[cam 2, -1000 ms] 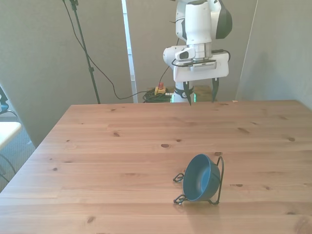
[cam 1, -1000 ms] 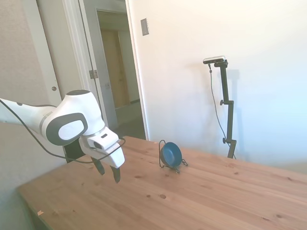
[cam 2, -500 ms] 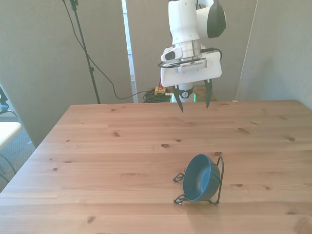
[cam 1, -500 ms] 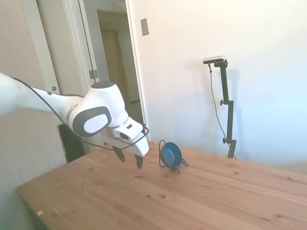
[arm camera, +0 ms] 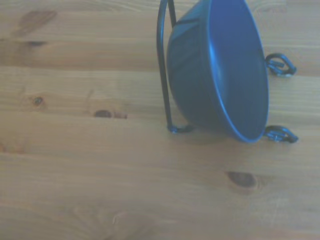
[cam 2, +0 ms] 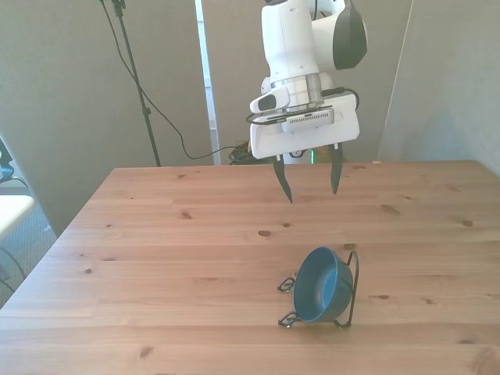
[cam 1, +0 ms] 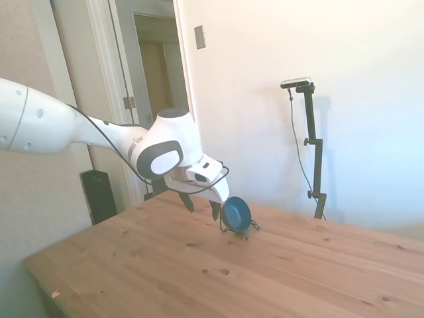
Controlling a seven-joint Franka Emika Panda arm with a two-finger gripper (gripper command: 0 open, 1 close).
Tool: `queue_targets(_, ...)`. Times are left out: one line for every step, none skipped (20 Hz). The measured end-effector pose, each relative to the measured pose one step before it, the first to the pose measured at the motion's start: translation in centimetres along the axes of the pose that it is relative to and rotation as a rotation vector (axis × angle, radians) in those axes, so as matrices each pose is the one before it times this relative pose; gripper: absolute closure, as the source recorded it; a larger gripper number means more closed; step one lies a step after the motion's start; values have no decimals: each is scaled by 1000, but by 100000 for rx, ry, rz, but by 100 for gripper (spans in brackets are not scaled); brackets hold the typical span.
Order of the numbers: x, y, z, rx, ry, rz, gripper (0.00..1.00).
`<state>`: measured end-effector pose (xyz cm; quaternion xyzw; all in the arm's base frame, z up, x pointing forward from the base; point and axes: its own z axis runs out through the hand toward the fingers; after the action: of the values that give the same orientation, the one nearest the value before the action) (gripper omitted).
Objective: Unload the bowl
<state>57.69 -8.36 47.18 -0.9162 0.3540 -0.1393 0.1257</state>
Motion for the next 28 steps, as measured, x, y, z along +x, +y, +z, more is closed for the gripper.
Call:
queue_targets(568, -390, 118, 199, 458, -139, 0)
queue_targets(565, -396, 141, 113, 249, -146, 0)
queue_targets(554, -400, 233, -42, -70, -243, 0)
queue_targets(546, -373, 275, 4, 83, -490, 0)
queue_targets(525, -332, 331, 80, 187, -599, 0)
queue_targets(475, -294, 379, 223, -36, -726, 0)
queue_targets(423, -270, 358, 594, -313, -970, 0)
queue_targets(394, -261, 302, 1070, -426, -827, 0)
queue_targets(384, -227, 266, 1112, -798, -938, 0)
queue_targets(434, -163, 195, 1000, -550, -670, 0)
queue_targets(466, -75, 180, 476, -303, -277, 0)
queue_targets(479, 30, 234, 299, -511, -346, 0)
queue_targets(518, 73, 240, 43, -356, -277, 0)
queue_targets(481, 82, 254, -13, -649, 101, 0)
queue_targets(455, 77, 278, 139, -771, 270, 0)
queue_targets(378, -17, 226, 249, -640, 321, 0)
queue_targets(246, -81, 197, -114, -551, -7, 0)
queue_targets(142, -149, 53, -15, -343, -173, 0)
queue_targets(20, -357, -285, 282, -297, -479, 0)
queue_targets(2, -9, -10, 14, 14, -13, 0)
queue_targets(-16, -45, 0, 137, -40, 11, 0)
queue_targets(-22, -102, -23, 451, -82, 154, 0)
queue_targets(-7, -107, -49, 675, -90, 317, 0)
queue_targets(-3, -110, -56, 701, -94, 194, 0)
queue_targets(0, -79, -57, 897, -352, 57, 0)
queue_targets(13, -15, -11, 1159, -703, -58, 0)
queue_targets(11, 67, 83, 1012, -986, -228, 0)
queue_targets(23, 172, 156, 442, -1146, 199, 0)
